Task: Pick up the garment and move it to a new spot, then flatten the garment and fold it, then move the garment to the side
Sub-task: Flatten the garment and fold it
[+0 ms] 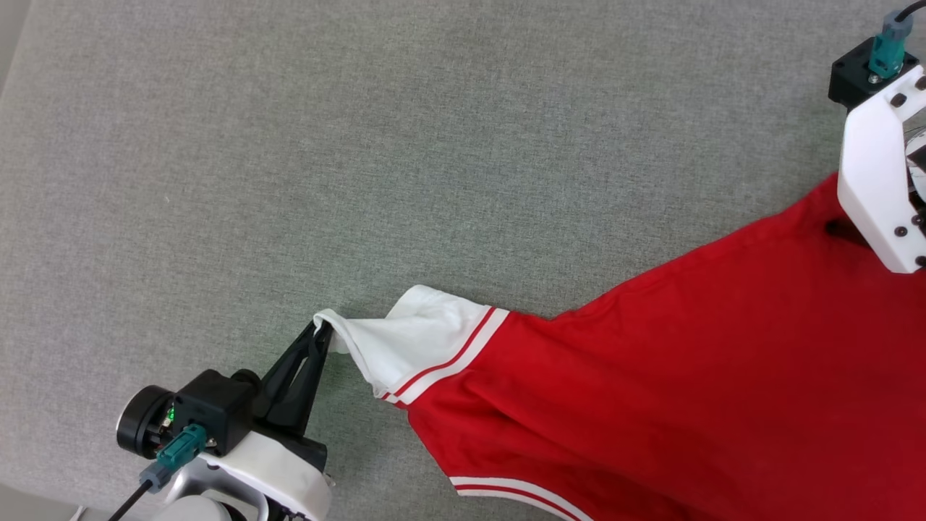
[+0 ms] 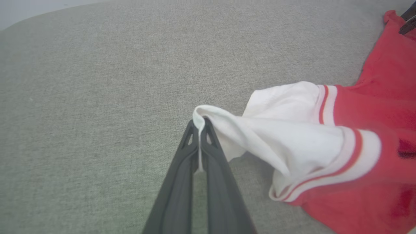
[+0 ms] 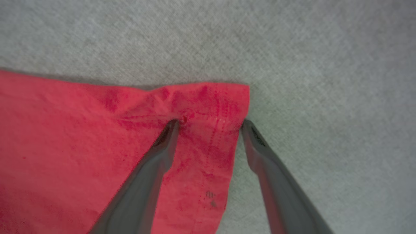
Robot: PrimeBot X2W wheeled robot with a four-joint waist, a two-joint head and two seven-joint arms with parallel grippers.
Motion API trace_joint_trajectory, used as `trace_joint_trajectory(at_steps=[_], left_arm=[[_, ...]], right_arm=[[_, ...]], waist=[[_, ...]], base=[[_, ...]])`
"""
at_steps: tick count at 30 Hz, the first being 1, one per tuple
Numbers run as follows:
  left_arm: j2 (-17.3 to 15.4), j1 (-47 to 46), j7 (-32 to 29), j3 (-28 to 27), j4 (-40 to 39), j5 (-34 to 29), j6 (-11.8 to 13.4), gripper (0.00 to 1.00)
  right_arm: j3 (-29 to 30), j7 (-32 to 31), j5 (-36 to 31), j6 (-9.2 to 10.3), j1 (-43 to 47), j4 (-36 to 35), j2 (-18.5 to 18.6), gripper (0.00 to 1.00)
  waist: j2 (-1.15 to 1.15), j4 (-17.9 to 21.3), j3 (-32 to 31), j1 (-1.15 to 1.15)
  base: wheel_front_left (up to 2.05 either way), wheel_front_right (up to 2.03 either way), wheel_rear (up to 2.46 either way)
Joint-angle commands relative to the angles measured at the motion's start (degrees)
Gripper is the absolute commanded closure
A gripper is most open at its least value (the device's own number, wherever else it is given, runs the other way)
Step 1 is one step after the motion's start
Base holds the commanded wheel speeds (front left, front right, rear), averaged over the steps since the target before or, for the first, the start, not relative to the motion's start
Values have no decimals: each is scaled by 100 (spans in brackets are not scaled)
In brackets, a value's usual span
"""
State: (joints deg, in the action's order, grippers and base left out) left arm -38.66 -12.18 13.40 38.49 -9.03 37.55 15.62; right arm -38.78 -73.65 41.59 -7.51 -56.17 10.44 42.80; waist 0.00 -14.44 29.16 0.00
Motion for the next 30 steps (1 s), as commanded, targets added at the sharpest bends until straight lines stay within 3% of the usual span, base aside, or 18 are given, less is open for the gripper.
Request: trace_joint_trajectory(at_steps=[1, 3, 4, 5, 6, 14, 21, 28, 30], left_arm=[[55, -63, 42, 5, 44, -32, -24, 100], [77, -100, 52, 18, 94, -26, -49, 100], [84, -116, 58, 19, 123, -26, -65, 100], [91, -126, 62, 15, 151, -20, -74, 100], [101, -123, 60, 7, 184, -14, -81, 100], [85, -161, 100, -102, 315, 72, -175, 100], [-283, -669, -60, -340, 261, -24, -288, 100], [-458, -1806, -377, -585, 205, -225, -448, 100], [-451, -2732, -620, -689, 335, -335, -665, 100]], right_arm=[[-114, 57, 77, 3, 102, 99, -27, 0], [-299, 145, 153, 3, 234, 214, -16, 0], [-365, 189, 187, 3, 274, 257, 2, 8], [-393, 288, 198, 3, 269, 278, 7, 89], [-423, 364, 235, 3, 259, 297, 1, 100], [-255, 1463, 503, 3, -161, 174, -6, 100], [-272, 2592, 673, 4, -309, -169, 140, 100], [-150, 3500, 529, 4, -713, -229, -36, 100], [-52, 3892, 336, 4, -1068, -50, -208, 100]], waist=[[0, -48, 57, 0], [0, -46, 69, 0], [0, -40, 65, 0], [0, -26, 56, 0], [0, -3, 32, 0], [0, 209, -450, 0], [0, 477, -998, 0], [0, 738, -1162, 0], [0, 853, -1107, 0]], base=[[0, 0, 0], [0, 0, 0], [0, 0, 0], [0, 0, 0], [0, 0, 0], [0, 0, 0], [0, 0, 0], [0, 0, 0], [0, 0, 0]])
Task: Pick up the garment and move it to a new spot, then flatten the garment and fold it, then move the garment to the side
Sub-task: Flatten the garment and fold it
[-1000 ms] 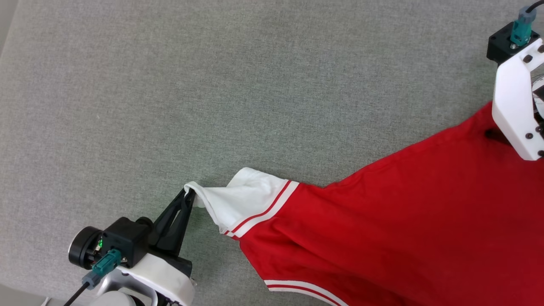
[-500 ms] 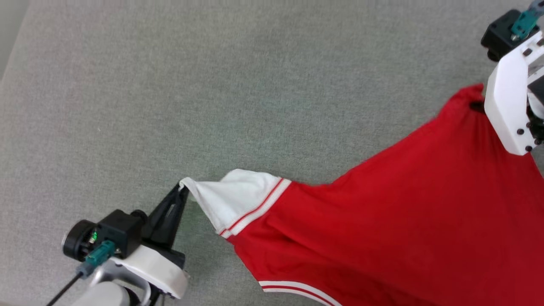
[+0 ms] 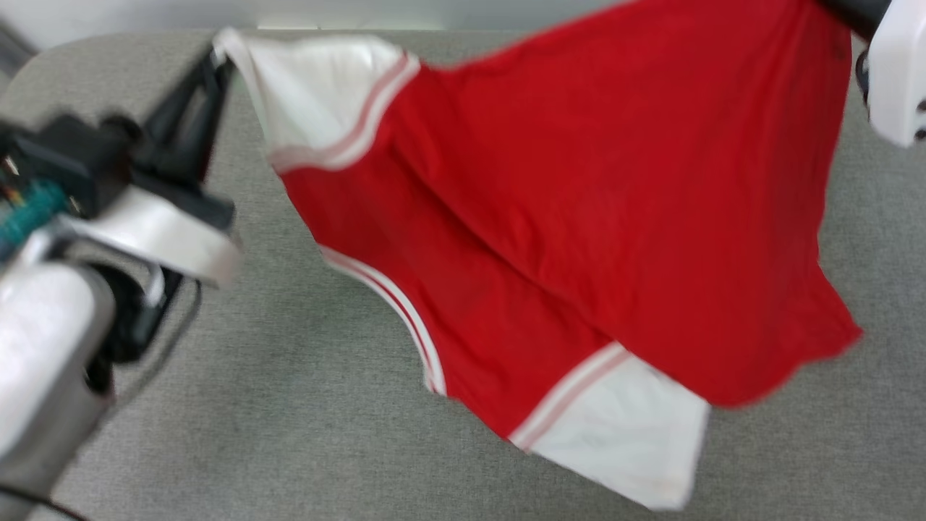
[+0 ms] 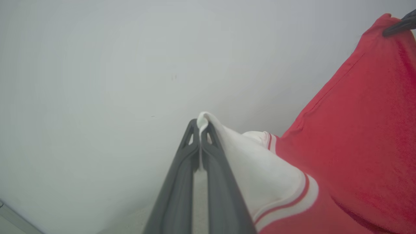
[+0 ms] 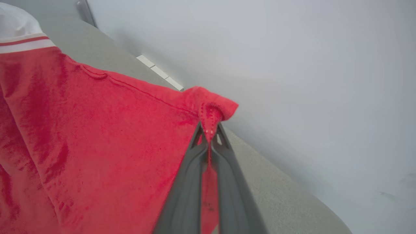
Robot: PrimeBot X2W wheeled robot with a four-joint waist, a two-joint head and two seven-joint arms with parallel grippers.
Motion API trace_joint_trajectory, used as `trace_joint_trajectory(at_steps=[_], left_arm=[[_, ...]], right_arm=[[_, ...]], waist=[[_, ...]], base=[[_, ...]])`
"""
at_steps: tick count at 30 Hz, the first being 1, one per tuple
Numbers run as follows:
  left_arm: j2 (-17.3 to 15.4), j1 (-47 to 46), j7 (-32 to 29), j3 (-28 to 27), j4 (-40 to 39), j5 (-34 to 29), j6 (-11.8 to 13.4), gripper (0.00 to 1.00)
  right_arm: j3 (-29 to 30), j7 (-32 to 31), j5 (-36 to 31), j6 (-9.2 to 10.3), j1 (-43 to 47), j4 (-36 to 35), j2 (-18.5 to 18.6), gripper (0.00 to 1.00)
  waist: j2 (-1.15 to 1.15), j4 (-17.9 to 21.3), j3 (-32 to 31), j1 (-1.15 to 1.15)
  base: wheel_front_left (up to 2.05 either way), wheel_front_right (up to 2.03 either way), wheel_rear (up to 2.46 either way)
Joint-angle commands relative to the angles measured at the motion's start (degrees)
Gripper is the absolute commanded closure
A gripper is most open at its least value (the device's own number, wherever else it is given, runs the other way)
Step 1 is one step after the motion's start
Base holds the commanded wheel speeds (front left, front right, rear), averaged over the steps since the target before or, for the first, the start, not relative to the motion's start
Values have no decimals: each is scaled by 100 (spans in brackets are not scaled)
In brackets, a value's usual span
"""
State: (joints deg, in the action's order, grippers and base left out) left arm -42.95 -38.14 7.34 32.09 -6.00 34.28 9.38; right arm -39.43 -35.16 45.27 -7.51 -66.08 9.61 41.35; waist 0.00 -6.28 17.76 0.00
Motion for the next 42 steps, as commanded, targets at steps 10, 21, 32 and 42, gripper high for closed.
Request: trace_joint_trajectory(at_steps=[10, 21, 32, 42], left_arm=[[595, -4286, -483, -168, 1617, -512, -1075, 100], [1130, -6619, -242, -44, 3189, -794, -1517, 100], [1404, -7130, 238, 197, 4271, -682, -1642, 100], [1274, -5763, 675, 710, 4546, -377, -1676, 100]], right_arm=[[669, 1084, -1300, 4, -2523, 1308, -1046, 100], [693, 1489, -2137, 4, -4249, 2396, -1567, 100], [339, 2035, -2138, 4, -4489, 3374, -1943, 100], [-454, 2700, -1611, 4, -3064, 3730, -2066, 100]], waist=[[0, 242, 992, 0], [0, 185, 1581, 0], [0, 162, 1774, 0], [0, 298, 1338, 0]], base=[[0, 0, 0], [0, 0, 0], [0, 0, 0], [0, 0, 0]])
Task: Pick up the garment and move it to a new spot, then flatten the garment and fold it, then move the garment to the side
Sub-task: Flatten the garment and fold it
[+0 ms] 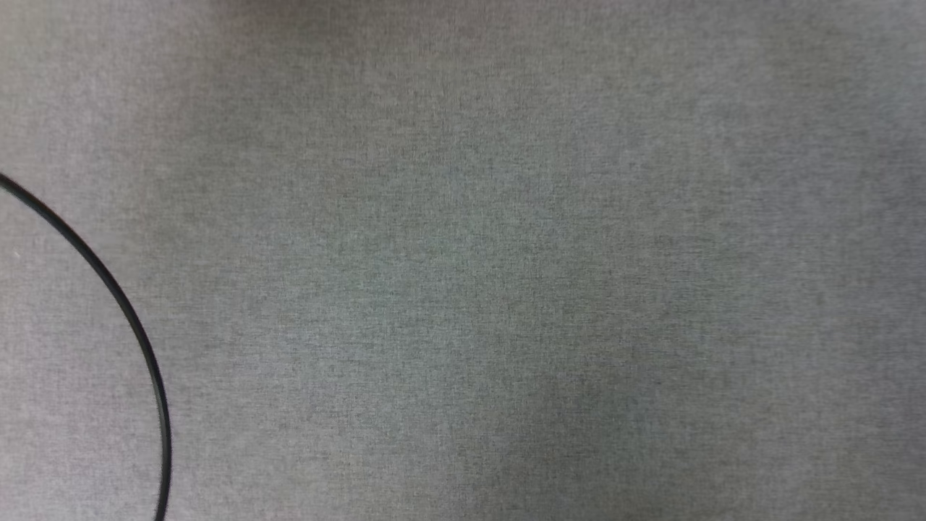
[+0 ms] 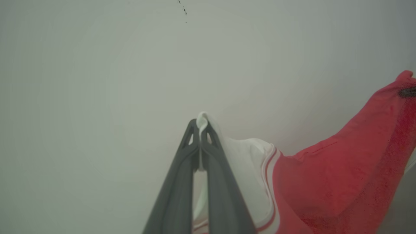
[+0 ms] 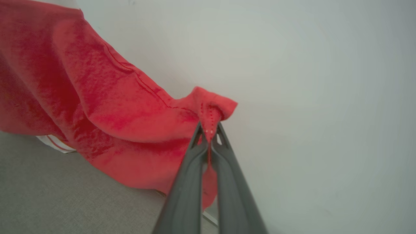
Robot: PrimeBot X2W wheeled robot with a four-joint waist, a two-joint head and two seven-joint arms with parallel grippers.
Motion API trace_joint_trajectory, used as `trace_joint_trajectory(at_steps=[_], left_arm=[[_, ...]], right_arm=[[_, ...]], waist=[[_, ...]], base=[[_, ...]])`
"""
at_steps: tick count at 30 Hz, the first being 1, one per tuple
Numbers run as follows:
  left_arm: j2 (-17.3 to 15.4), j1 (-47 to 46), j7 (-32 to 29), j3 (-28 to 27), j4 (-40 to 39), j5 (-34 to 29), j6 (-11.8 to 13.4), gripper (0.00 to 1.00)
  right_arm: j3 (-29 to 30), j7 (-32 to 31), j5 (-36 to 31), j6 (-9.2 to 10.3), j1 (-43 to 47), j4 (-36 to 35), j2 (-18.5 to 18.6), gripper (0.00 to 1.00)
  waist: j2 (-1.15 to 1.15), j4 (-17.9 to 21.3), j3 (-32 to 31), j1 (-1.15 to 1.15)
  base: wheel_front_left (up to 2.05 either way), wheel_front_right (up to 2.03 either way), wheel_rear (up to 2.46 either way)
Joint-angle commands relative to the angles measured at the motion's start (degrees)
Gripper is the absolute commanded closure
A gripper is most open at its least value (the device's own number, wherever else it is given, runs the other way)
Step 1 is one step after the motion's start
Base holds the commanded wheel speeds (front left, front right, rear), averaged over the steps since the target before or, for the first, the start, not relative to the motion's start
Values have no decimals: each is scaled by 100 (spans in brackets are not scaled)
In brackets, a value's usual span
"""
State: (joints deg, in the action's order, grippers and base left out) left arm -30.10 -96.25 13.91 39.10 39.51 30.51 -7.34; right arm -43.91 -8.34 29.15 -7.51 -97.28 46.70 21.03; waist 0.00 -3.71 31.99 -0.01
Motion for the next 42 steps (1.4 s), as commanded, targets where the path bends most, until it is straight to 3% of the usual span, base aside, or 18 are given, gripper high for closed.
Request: trace_joint_trajectory(at_steps=[1, 7, 16, 21, 30, 38, 42], left_arm=[[-29, 275, 47, 46, -55, 29, -5, 100], [-224, 1876, 119, 48, -444, 378, 23, 100], [-549, 4562, 138, 96, -1662, 608, 481, 100], [-876, 6038, 51, 325, -2546, 683, 892, 100], [-1421, 8242, -294, 607, -3932, 1127, 1846, 100], [-1702, 9716, -309, 700, -4632, 1598, 2576, 100], [-1794, 10240, -258, 739, -4785, 1775, 2812, 100]], right_arm=[[-87, 69, 85, 4, 247, 44, -43, 100], [-623, 416, 618, 4, 1400, -84, -62, 100], [-1448, 698, 1279, 4, 3123, -541, 516, 100], [-1806, 776, 1571, 4, 3976, -928, 887, 100], [-1911, 999, 1798, 4, 5442, -1416, 1565, 100], [-1584, 1024, 1929, 4, 6753, -2054, 2112, 100], [-1255, 944, 1917, 4, 7471, -2416, 2290, 100]], waist=[[0, 43, -156, 1], [0, 109, -586, 1], [0, 133, -1329, 1], [0, 165, -1760, 1], [0, 173, -2400, 1], [0, 147, -2857, 1], [0, 107, -3010, 1]], base=[[0, 0, 0], [0, 0, 0], [0, 0, 0], [0, 0, 0], [0, 0, 0], [0, 0, 0], [0, 0, 0]])
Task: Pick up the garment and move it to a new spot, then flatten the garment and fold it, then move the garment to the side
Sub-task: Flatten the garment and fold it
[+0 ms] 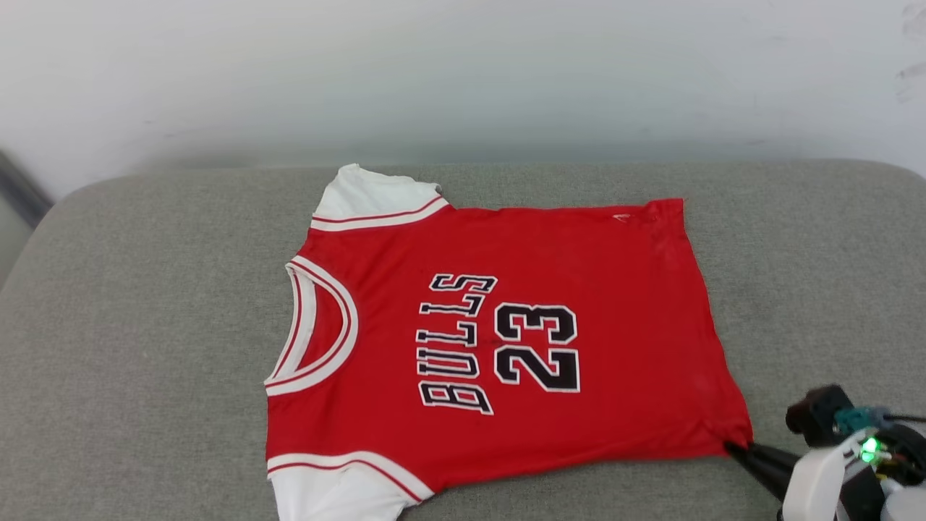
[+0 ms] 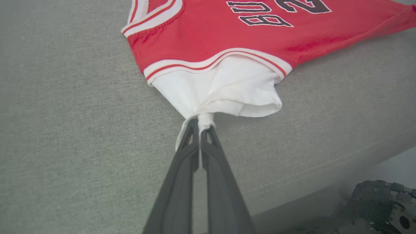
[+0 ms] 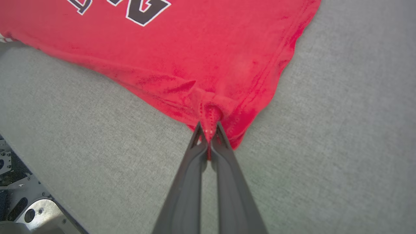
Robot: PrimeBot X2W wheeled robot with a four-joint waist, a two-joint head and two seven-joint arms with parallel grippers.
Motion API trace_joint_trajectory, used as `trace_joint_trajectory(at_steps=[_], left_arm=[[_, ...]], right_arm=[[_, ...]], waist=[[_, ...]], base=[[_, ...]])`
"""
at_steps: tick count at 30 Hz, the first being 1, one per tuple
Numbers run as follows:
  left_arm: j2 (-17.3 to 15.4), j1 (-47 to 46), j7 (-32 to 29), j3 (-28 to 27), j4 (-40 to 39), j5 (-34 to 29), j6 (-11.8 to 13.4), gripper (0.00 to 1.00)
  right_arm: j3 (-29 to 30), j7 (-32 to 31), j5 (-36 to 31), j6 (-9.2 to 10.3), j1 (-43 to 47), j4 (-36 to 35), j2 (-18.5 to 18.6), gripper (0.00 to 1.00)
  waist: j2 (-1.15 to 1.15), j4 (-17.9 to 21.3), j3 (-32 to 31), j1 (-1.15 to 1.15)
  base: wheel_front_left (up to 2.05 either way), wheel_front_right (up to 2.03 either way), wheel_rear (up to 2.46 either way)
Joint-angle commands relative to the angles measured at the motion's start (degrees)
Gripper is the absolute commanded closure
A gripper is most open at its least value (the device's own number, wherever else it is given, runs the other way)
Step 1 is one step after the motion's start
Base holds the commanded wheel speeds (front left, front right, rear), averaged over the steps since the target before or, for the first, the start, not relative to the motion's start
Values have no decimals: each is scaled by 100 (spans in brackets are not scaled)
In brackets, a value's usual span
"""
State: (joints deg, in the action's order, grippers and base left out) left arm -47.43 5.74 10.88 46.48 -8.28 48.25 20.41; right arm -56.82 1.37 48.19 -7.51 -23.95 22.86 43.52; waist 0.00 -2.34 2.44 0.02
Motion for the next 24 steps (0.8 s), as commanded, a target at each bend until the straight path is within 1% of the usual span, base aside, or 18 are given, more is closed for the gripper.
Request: trace_joint_trajectory(at_steps=[1, 3, 6, 7, 12, 15, 17, 19, 24], left_arm=[[-88, 162, 24, 46, -13, 2, 77, 100], [-58, 362, 35, 70, -57, 119, 108, 100], [-133, 544, 12, 123, -29, 159, 151, 100], [-88, 596, 30, 133, -46, 214, 149, 100], [-76, 335, 98, 59, -55, 80, 83, 100], [-181, -18, 30, 5, 3, -96, -38, 100], [-226, -323, -50, -6, 53, -226, -167, 100], [-249, -489, -55, -44, 82, -294, -214, 100], [-374, -1245, -303, -95, 173, -570, -539, 100]], right_arm=[[117, -56, -18, 4, 324, -121, 78, 100], [286, -121, -74, 4, 698, -293, 156, 100], [596, -246, -174, 4, 1191, -574, 211, 100], [728, -299, -219, 4, 1321, -641, 216, 100], [1383, -522, -557, 4, 1672, -1003, 24, 100], [1786, -683, -761, 4, 1724, -1231, -101, 100], [2043, -786, -888, 4, 1740, -1371, -173, 100], [2141, -856, -953, 4, 1744, -1446, -209, 100], [2597, -1146, -1167, 4, 1680, -1789, -370, 100]], waist=[[0, -38, -85, -2], [0, -62, -132, -2], [0, -77, -171, -2], [0, -66, -168, -2], [0, -34, -137, -2], [0, -28, -93, -2], [0, -28, -70, -2], [0, -21, -51, -2], [0, 24, 103, -2]], base=[[0, 0, 0], [0, 0, 0], [0, 0, 0], [0, 0, 0], [0, 0, 0], [0, 0, 0], [0, 0, 0], [0, 0, 0], [0, 0, 0]])
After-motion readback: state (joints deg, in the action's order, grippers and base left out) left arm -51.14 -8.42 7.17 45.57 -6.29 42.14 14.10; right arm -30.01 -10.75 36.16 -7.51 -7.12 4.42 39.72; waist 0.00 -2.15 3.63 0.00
